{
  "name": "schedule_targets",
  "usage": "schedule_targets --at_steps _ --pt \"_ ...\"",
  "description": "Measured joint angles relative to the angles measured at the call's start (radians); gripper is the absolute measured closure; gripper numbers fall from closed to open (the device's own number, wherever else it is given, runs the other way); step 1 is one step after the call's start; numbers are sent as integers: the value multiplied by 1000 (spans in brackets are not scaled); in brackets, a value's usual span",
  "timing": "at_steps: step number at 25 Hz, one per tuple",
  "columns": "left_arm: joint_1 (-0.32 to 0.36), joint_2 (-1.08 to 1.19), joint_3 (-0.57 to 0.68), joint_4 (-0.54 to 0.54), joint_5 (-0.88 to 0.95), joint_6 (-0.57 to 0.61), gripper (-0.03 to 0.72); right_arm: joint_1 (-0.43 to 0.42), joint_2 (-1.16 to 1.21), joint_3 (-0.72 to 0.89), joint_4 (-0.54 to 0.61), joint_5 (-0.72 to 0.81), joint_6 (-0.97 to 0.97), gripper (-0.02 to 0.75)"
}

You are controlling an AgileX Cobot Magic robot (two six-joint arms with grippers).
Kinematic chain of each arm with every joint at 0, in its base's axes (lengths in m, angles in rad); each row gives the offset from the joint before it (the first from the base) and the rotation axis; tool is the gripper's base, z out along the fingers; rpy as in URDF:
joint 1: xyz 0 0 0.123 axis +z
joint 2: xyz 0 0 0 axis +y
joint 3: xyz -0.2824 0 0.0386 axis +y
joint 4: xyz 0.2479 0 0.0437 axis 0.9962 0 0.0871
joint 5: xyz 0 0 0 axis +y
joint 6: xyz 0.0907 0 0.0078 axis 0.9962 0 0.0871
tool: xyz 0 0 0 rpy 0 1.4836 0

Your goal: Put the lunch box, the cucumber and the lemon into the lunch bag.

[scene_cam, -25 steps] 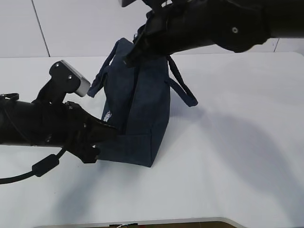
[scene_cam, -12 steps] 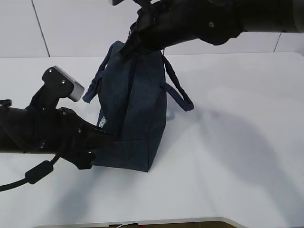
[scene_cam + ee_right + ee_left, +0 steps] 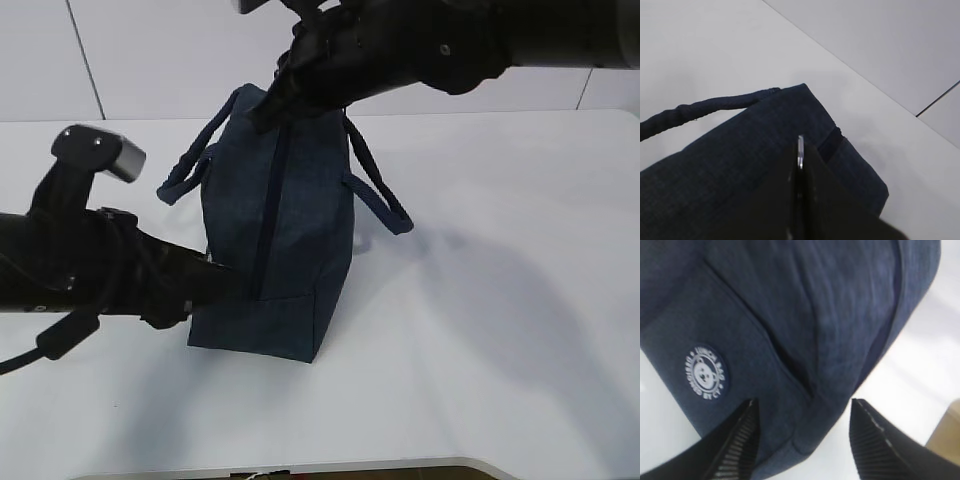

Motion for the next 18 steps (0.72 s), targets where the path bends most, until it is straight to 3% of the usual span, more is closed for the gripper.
schedule_targets --at_steps 4,14,18 --pt "0 -50 -12 0 -18 -46 258 0 0 0 15 4 0 733" --pt "0 1 -179 2 -64 -61 259 0 0 0 23 6 0 733" --pt "0 31 -207 3 -50 -61 359 0 0 0 25 10 0 733"
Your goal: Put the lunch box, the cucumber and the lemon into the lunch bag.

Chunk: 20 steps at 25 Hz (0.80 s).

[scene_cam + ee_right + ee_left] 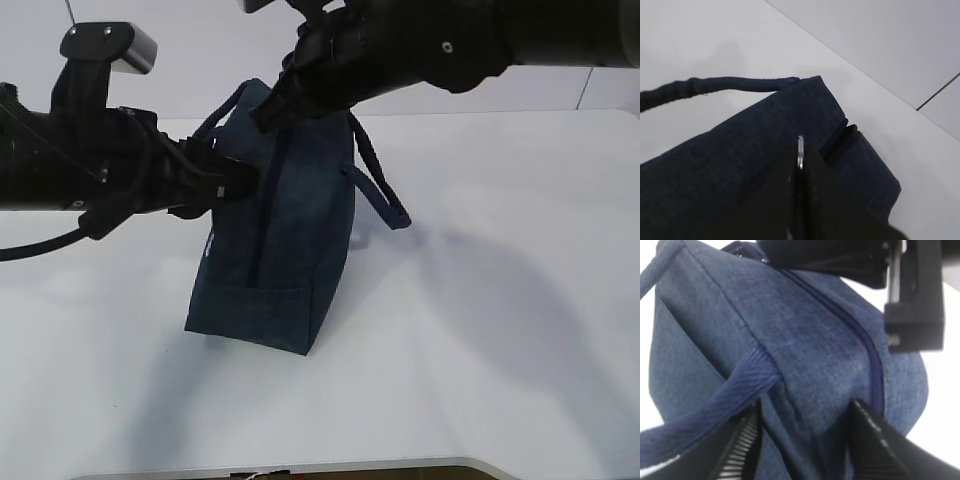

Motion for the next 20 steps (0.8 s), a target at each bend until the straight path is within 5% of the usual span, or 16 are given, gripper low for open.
schedule_targets --at_steps 7,20 --pt "0 6 0 2 41 -2 678 -2 0 0 1 0 0 733" --pt "0 -70 83 47 77 -29 701 -4 17 -52 -8 2 2 733"
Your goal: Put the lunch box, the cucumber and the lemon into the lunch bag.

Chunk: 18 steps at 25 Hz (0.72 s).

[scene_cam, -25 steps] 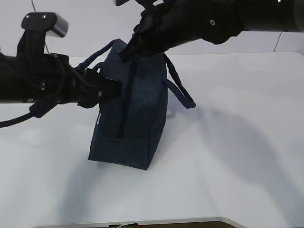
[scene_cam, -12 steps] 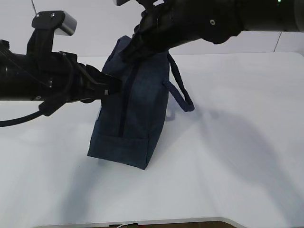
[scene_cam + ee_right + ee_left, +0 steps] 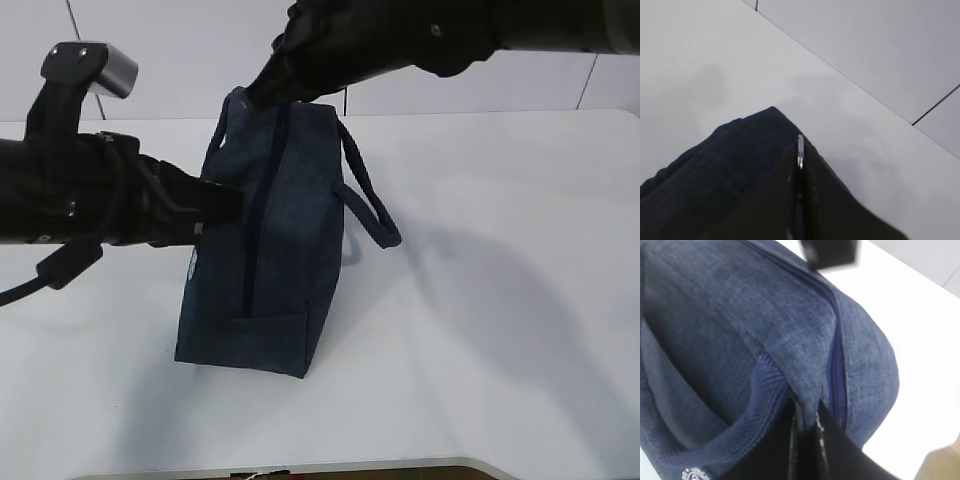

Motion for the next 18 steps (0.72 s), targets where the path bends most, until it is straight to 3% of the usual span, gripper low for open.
schedule_targets --at_steps 18 --pt "0 -72 109 44 35 -36 702 -34 137 -138 -13 12 24 733"
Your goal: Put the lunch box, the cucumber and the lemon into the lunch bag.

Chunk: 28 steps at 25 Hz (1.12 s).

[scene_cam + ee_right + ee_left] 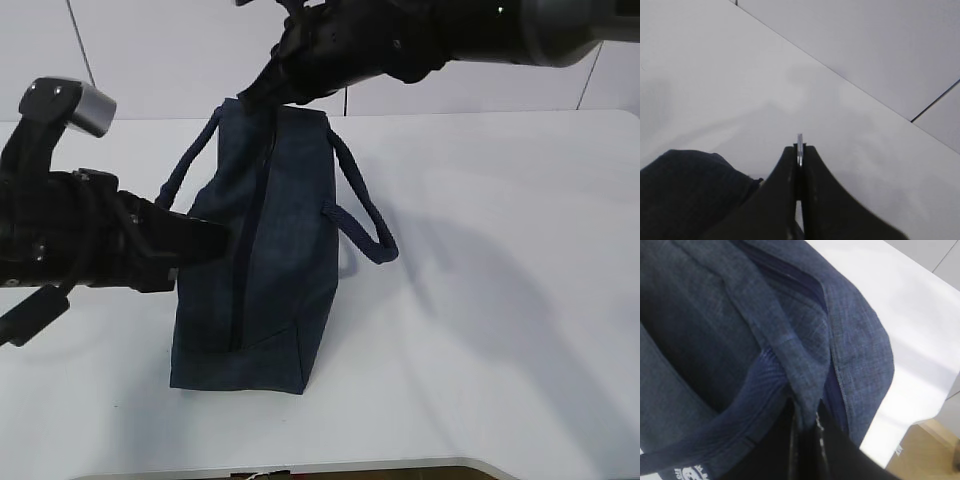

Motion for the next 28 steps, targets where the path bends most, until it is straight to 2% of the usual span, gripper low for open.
schedule_targets --at_steps 6,10,12,18,22,28 --pt "0 0 0 36 21 -46 703 -13 28 -14 14 4 35 733" --pt "0 0 0 50 29 -138 693 -13 28 -21 51 40 38 733" --pt "0 0 0 54 40 -207 652 -14 28 -32 66 66 38 733" --pt "0 -39 3 67 61 -325 415 -20 28 -71 78 117 38 733" --pt "0 -77 -11 74 61 -375 377 -20 28 -78 106 124 38 733" --pt "0 -89 -77 77 6 -430 371 -20 28 -80 144 142 38 733"
